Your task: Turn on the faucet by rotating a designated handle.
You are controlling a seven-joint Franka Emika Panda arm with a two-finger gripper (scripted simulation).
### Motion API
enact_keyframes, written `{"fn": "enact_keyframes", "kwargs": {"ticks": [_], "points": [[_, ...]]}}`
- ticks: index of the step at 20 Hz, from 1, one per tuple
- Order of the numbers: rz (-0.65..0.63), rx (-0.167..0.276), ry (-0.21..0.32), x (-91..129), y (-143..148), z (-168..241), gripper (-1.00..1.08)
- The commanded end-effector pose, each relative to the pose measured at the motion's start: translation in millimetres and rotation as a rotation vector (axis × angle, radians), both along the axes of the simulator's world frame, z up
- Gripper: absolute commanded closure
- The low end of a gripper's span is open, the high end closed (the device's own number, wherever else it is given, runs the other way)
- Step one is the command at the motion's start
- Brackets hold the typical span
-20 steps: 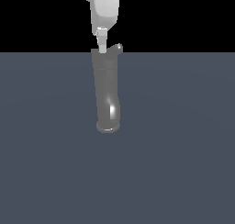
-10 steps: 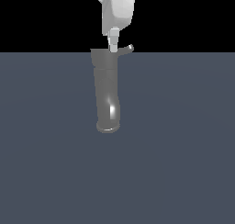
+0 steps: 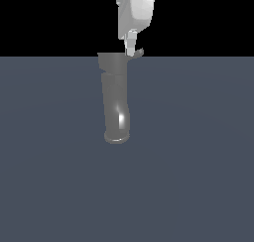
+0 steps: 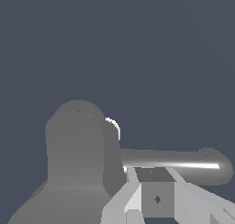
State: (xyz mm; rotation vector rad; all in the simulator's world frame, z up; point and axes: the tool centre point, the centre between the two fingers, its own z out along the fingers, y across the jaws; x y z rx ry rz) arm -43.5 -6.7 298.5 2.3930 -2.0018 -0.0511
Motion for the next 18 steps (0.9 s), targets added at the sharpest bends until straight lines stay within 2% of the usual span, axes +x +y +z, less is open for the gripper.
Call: {"fn": "enact_keyframes", "kwargs": {"ticks": [1,18], "points": [[-0.011,0.002,-0.029,21.1,-5.9,-1.7,1.08],[-0.053,-0.005,-0.038,62.4,-35.1,-1.2,1.08]]}}
